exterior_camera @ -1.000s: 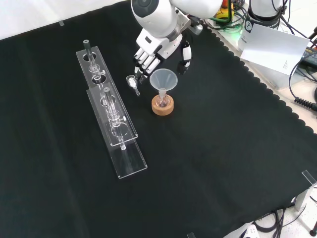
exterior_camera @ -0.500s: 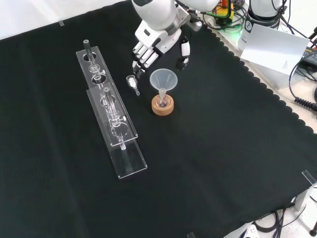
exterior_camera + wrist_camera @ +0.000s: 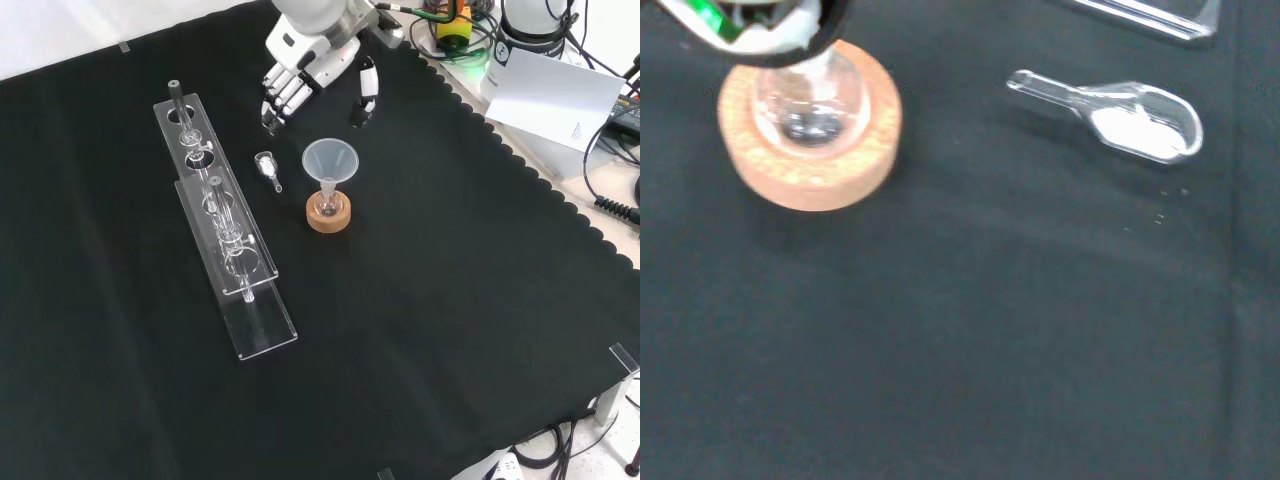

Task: Place the funnel on the round-bottom flask.

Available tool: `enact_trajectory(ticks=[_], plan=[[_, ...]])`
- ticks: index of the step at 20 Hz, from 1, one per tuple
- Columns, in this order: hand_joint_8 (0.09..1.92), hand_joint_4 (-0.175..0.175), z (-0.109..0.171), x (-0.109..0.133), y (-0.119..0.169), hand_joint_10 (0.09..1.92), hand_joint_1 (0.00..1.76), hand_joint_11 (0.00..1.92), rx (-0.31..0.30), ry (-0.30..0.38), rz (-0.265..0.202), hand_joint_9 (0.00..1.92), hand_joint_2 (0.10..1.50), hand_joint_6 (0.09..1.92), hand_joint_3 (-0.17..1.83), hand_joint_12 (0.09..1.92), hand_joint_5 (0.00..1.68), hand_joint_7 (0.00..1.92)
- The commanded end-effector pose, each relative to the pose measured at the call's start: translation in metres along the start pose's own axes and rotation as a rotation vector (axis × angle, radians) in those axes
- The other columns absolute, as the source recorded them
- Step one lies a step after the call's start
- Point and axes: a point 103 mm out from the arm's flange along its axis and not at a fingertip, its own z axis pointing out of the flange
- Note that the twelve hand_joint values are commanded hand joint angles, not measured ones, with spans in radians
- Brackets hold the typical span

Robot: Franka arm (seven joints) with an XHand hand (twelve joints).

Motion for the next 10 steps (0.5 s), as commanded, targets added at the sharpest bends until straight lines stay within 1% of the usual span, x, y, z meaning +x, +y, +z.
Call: enact_trajectory(ticks=[1, 3, 10], plan=[[0.09, -0.045, 0.002, 0.006, 0.004, 0.67, 0.74, 0.0, -0.027, 0.014, -0.046, 0.0, 0.61, 0.09, 0.57, 1.43, 0.0, 0.0], [0.09, -0.046, 0.003, 0.003, 0.006, 0.68, 0.74, 0.0, -0.029, 0.029, -0.044, 0.0, 0.61, 0.09, 0.57, 1.43, 0.0, 0.0], [0.09, -0.047, 0.012, -0.023, 0.007, 0.71, 0.74, 0.0, -0.053, 0.093, -0.041, 0.0, 0.61, 0.09, 0.57, 1.44, 0.0, 0.0]])
